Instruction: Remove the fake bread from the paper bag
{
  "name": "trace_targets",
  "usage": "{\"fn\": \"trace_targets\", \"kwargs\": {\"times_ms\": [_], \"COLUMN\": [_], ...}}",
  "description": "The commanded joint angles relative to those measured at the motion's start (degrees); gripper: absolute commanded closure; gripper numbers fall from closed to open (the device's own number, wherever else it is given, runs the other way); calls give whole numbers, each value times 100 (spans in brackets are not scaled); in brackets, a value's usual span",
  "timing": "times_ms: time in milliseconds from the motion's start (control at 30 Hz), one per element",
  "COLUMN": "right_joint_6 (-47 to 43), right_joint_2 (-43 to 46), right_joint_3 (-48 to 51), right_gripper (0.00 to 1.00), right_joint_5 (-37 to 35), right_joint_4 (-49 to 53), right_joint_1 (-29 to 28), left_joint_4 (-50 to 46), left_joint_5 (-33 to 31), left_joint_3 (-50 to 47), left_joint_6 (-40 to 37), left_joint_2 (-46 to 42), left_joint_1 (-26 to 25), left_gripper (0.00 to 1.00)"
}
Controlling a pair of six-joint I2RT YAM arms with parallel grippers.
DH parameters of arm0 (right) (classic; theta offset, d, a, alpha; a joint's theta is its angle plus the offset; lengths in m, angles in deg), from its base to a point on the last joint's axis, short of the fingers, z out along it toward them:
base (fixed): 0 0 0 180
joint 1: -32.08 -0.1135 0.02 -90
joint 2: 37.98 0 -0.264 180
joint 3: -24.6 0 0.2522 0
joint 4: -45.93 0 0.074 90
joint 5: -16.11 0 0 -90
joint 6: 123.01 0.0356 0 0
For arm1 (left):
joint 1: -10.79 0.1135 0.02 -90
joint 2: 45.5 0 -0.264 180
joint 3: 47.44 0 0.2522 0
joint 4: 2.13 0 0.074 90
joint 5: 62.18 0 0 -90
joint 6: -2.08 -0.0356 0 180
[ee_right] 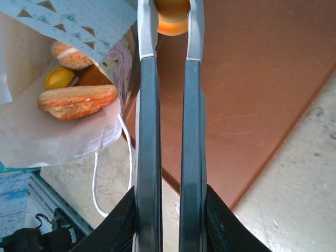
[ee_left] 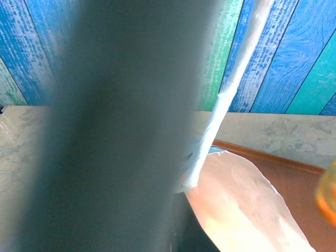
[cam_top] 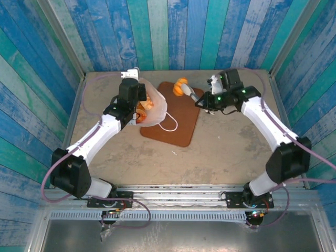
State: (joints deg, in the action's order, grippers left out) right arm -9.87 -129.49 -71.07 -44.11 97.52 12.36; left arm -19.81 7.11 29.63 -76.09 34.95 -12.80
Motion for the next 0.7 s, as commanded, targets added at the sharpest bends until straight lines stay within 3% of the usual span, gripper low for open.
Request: {"fn": "trace_targets", "kwargs": {"times_ms": [0,333,667], "right_joint_6": [3,7,59], "right_joint_2": [-456,-2003,-2865], "right_joint_3": [-321,-1211,-1851], "right_gripper": [72,72,70], "right_joint_5": [627,1158,1546], "right_joint_4": [-386,-441,-452], "right_joint_1": [21,13,13], "left_joint_4": [140,135,154], "left_joint_5": [-89,-116,-152], "left_joint_3": [251,549,739], "left_joint_6": [-40,-88,-108], "left_joint_2": [-358,-244,-75], "left_joint_1": [-5,-6,2], "left_gripper": [100,99,99]}}
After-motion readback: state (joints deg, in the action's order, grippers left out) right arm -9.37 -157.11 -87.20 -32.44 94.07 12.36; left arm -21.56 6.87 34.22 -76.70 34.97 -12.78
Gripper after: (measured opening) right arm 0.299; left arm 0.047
